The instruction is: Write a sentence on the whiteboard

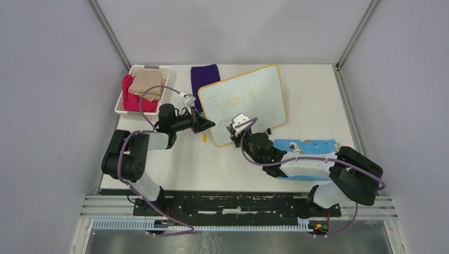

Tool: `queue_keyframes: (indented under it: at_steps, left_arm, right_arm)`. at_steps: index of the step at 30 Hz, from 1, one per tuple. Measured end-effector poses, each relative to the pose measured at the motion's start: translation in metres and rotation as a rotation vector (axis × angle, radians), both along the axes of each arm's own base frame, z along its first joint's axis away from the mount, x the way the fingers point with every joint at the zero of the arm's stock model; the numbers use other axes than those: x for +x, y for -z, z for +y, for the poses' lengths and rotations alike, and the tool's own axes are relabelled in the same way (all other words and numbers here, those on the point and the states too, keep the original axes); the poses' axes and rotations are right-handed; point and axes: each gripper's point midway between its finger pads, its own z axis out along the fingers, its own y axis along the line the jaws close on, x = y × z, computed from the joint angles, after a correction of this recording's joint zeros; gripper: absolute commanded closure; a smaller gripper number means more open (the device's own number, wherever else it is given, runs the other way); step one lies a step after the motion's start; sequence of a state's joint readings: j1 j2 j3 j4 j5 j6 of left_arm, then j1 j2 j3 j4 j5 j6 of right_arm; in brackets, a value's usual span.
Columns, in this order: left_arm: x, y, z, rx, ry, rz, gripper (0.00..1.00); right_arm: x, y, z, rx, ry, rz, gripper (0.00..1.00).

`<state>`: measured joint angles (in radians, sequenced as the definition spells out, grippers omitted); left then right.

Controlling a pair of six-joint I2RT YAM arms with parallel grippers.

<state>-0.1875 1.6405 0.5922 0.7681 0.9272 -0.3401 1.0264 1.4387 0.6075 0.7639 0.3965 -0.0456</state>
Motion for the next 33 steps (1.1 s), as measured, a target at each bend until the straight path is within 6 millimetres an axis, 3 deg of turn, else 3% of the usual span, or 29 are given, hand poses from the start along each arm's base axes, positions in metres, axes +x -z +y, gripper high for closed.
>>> queue_keyframes:
  at_steps: [25, 33]
  left_arm:
    - [0.0, 0.0, 0.0, 0.001, -0.001, 0.002, 0.98]
    - [0.0, 0.0, 0.0, 0.001, 0.0, 0.002, 0.98]
  right_arm:
    - [-0.027, 0.056, -0.012, -0.054, -0.061, 0.12, 1.0]
    - [-0.041, 0.062, -0.003, -0.071, -0.115, 0.136, 1.0]
